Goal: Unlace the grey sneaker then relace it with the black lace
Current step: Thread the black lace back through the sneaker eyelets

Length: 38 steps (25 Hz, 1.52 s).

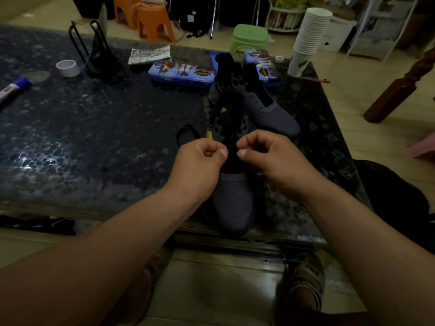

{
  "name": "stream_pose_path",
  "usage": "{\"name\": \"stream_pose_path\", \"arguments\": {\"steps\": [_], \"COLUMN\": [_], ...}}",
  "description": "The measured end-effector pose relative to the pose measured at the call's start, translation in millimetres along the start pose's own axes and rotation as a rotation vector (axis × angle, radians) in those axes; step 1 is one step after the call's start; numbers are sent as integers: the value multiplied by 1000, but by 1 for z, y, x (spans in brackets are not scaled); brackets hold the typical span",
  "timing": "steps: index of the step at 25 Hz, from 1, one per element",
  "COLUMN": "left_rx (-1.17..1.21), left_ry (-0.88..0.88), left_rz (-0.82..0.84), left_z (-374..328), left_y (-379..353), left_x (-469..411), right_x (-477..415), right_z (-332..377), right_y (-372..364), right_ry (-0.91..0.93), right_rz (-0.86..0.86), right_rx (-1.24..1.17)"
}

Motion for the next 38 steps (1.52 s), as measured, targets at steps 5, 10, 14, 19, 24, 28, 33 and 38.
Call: {"name": "stream_pose_path", "arguments": {"steps": [5,10,14,19,24,28,33,38], "left_rx": [-53,25,111,283,362,313,162,-128], "left_ry": [-20,-6,29,155,205,163,69,72], "left_rz": [20,21,3,3,3,29,122,307], "left_z": [0,1,4,0,-2,-1,-2,-19], "left_y": [4,7,3,0,-1,2,9,25], "left_x": [-1,2,0,1,5,6,0,-22], "right_x": [-8,-9,-5,8,17,20,11,5], "right_z": [6,4,1,-2,2,6,8,9], "right_y": [6,0,-10,-10,-14,-16,-16,-10], "right_ry": [191,175,60,22,80,99,33,-1], "right_rz": [-55,-120,-233,-159,-252,-279,-240,-156], "right_rx": [455,461,299,66,64,111,112,53]}}
Point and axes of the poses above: each hand's wrist, its own x-axis away from the middle knuckle, its own y-axis out of the back of the hand, z = x × y, the point moved 1 cm from there along -x, towards the middle knuckle, and after that the axes turned 7 degrees about x, right-handed, at the moved point
